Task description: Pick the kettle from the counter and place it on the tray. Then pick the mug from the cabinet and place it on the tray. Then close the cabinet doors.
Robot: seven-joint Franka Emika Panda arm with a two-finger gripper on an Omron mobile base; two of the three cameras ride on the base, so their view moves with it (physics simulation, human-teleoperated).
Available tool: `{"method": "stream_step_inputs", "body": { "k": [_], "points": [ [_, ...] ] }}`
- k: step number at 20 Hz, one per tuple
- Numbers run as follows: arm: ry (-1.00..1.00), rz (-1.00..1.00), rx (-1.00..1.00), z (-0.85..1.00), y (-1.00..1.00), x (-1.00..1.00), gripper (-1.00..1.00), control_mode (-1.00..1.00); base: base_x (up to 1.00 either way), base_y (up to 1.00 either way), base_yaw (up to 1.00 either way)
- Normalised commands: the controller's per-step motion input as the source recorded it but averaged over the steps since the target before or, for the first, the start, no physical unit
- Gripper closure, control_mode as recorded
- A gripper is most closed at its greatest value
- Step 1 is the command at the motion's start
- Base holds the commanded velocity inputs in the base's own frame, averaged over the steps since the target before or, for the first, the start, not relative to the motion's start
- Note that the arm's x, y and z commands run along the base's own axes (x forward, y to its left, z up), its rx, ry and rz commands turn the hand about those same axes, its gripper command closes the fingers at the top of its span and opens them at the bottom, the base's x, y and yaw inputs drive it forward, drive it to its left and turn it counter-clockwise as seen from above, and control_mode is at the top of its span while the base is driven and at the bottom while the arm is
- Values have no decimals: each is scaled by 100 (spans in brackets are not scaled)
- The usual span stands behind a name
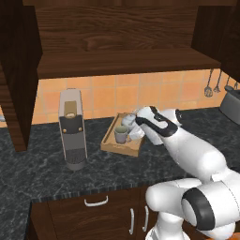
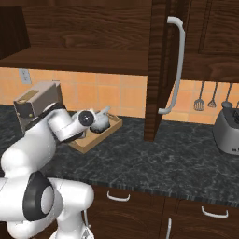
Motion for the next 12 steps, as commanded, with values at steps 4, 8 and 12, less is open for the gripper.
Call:
{"method": "stream_step_inputs", "body": {
  "k": [4, 8, 12],
  "points": [
    [-5, -13, -19, 37, 1, -64, -100, -100, 0, 0, 0],
    [-2, -20, -14, 42, 0, -60, -100, -100, 0, 0, 0],
    [0, -31, 4, 51, -3, -55, -100, -100, 0, 0, 0]
  ]
}}
